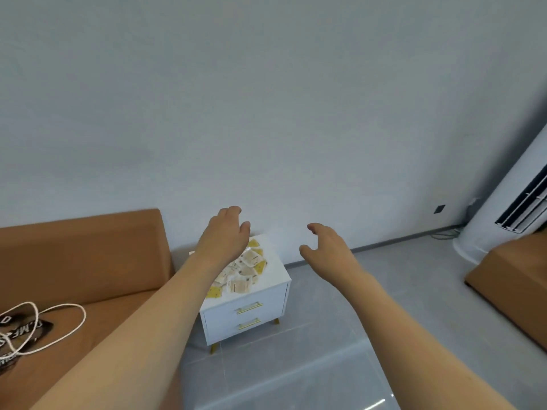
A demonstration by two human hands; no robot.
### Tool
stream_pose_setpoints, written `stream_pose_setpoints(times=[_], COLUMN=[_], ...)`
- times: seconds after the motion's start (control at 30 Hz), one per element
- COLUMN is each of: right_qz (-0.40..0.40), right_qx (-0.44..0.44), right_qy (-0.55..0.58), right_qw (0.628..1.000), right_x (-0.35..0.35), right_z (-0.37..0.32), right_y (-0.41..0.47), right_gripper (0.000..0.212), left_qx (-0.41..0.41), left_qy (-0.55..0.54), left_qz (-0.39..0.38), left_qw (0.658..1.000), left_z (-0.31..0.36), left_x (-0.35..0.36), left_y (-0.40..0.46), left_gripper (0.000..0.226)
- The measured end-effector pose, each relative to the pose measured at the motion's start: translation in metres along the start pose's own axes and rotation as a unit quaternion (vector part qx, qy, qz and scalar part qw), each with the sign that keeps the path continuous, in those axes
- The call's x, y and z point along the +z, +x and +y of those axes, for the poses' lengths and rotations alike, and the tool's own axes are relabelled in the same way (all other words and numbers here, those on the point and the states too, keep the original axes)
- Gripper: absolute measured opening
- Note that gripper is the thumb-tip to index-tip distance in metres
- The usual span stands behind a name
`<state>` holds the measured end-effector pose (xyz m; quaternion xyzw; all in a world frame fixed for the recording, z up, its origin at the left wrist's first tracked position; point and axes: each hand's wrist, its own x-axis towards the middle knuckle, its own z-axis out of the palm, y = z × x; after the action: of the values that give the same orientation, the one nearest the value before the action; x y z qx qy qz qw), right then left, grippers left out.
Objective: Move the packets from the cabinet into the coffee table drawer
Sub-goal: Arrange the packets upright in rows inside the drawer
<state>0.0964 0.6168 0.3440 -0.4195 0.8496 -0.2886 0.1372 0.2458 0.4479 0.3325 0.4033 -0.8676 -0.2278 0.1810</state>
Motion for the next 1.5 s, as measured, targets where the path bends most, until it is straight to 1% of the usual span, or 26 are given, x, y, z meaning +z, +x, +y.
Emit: stream_pose_setpoints(times=[0.17,0.33,0.4,0.5,0.6,0.67,0.77,0.87,0.9,0.97,1.07,1.17,1.27,1.37,1.4,1.43,1.5], right_qz=[-0.016,-0.027,-0.041,-0.084,-0.132,-0.162,-0.19,-0.197,-0.201,-0.219,-0.254,-0.276,-0.255,-0.21,-0.2,-0.194,-0.19], right_qx=[0.066,0.097,0.102,0.11,0.107,0.11,0.131,0.173,0.186,0.208,0.24,0.26,0.251,0.232,0.232,0.235,0.24], right_qy=[0.025,0.044,0.059,0.077,0.075,0.066,0.046,0.015,0.004,-0.014,-0.055,-0.105,-0.166,-0.215,-0.219,-0.219,-0.22], right_qw=[0.997,0.994,0.992,0.987,0.982,0.978,0.972,0.965,0.962,0.953,0.935,0.919,0.919,0.925,0.926,0.927,0.926], right_x=[0.037,0.086,0.109,0.148,0.192,0.22,0.262,0.311,0.33,0.372,0.441,0.5,0.538,0.553,0.554,0.553,0.551], right_z=[0.021,0.039,0.036,0.023,0.006,-0.002,0.005,0.038,0.054,0.088,0.141,0.186,0.217,0.23,0.232,0.232,0.232], right_y=[0.08,0.188,0.235,0.298,0.352,0.382,0.426,0.467,0.478,0.496,0.512,0.516,0.514,0.508,0.508,0.509,0.512], right_gripper=[0.058,0.058,0.058,0.059,0.057,0.057,0.058,0.057,0.058,0.059,0.061,0.063,0.071,0.084,0.086,0.087,0.087], left_qx=[0.009,-0.025,-0.044,-0.065,-0.108,-0.143,-0.194,-0.246,-0.263,-0.307,-0.359,-0.375,-0.352,-0.326,-0.332,-0.347,-0.376], left_qy=[-0.005,0.016,0.028,0.052,0.031,0.008,-0.029,-0.085,-0.098,-0.103,-0.045,0.054,0.094,0.102,0.066,0.007,-0.104], left_qz=[-0.073,-0.127,-0.132,-0.135,-0.115,-0.115,-0.157,-0.216,-0.237,-0.274,-0.306,-0.292,-0.251,-0.219,-0.211,-0.199,-0.193], left_qw=[0.997,0.991,0.99,0.987,0.987,0.983,0.968,0.941,0.93,0.905,0.881,0.878,0.897,0.914,0.917,0.916,0.9], left_z=[-0.029,-0.084,-0.11,-0.15,-0.191,-0.221,-0.27,-0.322,-0.34,-0.376,-0.423,-0.45,-0.456,-0.46,-0.462,-0.463,-0.465], left_x=[0.044,0.07,0.067,0.049,0.032,0.037,0.078,0.155,0.186,0.249,0.333,0.391,0.421,0.433,0.434,0.434,0.432], left_y=[0.084,0.178,0.217,0.276,0.324,0.349,0.382,0.411,0.417,0.423,0.416,0.398,0.38,0.367,0.364,0.362,0.361], left_gripper=[0.046,0.048,0.049,0.047,0.041,0.038,0.037,0.034,0.035,0.046,0.064,0.081,0.087,0.084,0.079,0.07,0.04])
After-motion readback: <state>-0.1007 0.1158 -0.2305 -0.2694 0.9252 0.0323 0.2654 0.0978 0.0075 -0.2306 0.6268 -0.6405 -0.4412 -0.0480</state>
